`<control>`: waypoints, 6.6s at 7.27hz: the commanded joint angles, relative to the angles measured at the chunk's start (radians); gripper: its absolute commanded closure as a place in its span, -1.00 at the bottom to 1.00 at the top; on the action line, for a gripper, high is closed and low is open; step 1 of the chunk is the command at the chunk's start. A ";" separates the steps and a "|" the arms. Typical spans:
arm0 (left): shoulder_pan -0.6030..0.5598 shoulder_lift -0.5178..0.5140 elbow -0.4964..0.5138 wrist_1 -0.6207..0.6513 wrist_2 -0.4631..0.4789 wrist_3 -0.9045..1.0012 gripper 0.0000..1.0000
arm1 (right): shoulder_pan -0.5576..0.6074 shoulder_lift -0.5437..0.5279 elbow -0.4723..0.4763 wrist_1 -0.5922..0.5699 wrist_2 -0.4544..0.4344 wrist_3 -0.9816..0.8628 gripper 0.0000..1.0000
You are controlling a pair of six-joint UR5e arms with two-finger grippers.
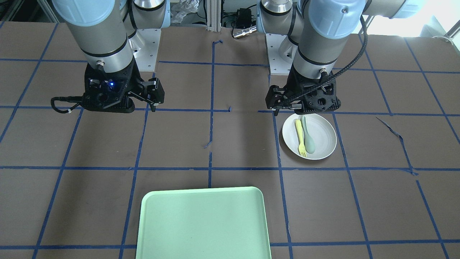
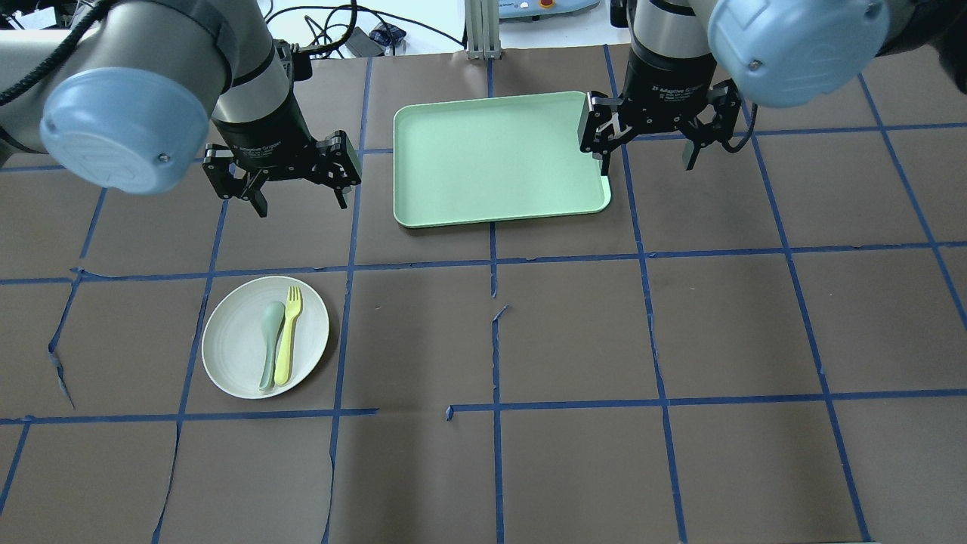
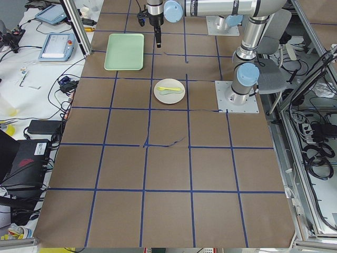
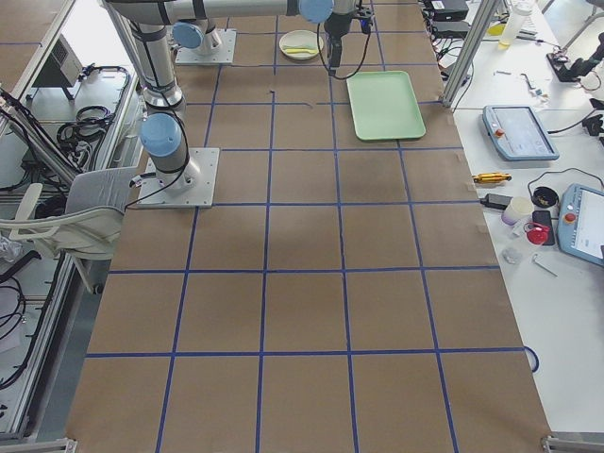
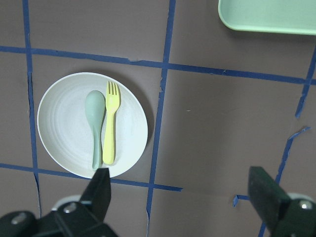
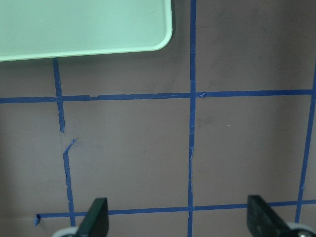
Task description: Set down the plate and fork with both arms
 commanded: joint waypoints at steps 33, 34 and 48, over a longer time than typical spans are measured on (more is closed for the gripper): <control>0.194 -0.006 -0.082 0.007 -0.061 0.186 -1.00 | -0.003 0.029 0.033 -0.037 0.021 0.002 -1.00; 0.219 -0.009 -0.111 0.012 -0.056 0.213 -1.00 | -0.003 0.031 0.036 -0.037 0.024 0.011 -1.00; 0.529 -0.194 -0.452 0.416 -0.027 0.667 -0.32 | -0.001 0.031 0.047 -0.037 0.027 0.014 -1.00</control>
